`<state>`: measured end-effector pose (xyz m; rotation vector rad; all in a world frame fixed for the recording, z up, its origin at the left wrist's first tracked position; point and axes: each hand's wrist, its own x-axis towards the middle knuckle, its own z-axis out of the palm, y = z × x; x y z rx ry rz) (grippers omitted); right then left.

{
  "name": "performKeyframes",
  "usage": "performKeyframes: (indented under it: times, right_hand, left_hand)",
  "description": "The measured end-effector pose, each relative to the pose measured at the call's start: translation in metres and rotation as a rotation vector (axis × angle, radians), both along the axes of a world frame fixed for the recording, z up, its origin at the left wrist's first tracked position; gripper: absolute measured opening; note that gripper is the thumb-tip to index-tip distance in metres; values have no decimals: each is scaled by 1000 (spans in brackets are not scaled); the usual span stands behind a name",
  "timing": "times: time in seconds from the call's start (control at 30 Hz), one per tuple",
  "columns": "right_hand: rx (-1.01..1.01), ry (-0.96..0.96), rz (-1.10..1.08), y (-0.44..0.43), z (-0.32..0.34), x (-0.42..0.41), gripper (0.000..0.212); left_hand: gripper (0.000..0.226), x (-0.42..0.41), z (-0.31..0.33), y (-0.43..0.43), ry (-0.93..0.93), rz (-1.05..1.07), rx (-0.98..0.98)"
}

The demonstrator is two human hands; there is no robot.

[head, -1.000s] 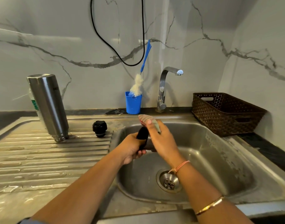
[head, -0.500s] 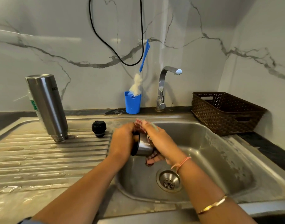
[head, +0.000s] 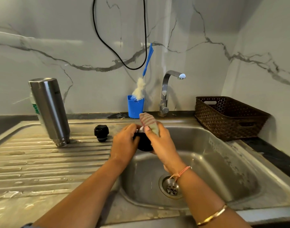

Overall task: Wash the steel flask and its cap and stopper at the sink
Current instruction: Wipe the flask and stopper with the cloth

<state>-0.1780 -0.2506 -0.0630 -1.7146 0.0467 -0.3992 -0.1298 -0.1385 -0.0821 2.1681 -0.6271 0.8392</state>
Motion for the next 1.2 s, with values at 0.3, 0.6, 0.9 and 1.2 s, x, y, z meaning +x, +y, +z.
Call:
performKeyframes:
  times: [0.3,0.6,0.9,1.2]
  right_hand:
    - [370,168,-246,-27,-7,11,35]
    - [-89,139,-292,-41,-23,25,42]
    - [-316,-233,-487,-49,-5,10,47]
    - [-255,64,-266,-43,-26,21,38]
  left_hand:
    - [46,-22,12,-34,613,-309,-301]
    - [14,-20,11,-31,1066,-573,-748]
    - [47,-15,15,-18,111,-155,-141]
    - [52,-6,8,8,320,-34,-138]
